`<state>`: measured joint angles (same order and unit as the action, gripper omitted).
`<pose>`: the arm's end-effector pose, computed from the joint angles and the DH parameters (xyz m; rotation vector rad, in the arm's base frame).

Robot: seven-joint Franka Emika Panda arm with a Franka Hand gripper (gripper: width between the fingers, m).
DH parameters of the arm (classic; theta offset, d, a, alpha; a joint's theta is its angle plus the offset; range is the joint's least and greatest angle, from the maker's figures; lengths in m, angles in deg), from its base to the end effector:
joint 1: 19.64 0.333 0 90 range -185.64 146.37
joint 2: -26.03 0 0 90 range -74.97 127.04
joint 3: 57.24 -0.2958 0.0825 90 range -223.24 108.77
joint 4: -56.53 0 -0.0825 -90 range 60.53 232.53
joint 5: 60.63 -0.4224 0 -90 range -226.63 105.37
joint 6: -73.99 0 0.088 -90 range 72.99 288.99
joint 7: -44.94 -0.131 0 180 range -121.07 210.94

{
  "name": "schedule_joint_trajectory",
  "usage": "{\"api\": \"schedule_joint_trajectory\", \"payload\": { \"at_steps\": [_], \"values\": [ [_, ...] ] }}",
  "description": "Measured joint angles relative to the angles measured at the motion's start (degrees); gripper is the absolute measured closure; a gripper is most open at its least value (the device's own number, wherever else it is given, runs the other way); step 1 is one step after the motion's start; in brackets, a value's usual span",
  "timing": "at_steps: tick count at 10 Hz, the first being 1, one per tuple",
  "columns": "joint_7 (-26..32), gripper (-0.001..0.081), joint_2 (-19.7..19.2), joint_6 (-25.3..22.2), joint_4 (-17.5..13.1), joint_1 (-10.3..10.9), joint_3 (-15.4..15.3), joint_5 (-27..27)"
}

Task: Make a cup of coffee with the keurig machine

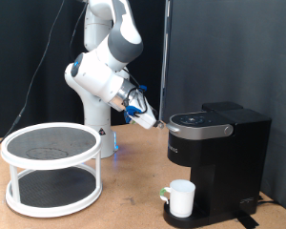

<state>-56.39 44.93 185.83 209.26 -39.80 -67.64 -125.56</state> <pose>0.4191 0.0027 0.2824 -0.6377 2.4254 1.1590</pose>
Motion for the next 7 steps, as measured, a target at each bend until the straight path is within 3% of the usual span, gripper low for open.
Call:
{"api": "schedule_joint_trajectory", "payload": {
  "at_steps": [4, 7],
  "values": [
    [0.2, 0.0071, 8.0, -3.1, 2.2, 0.0, -0.2, 1.9],
    [0.2, 0.0071, 14.1, -6.0, 1.7, 0.0, 1.9, 1.1]
  ]
}}
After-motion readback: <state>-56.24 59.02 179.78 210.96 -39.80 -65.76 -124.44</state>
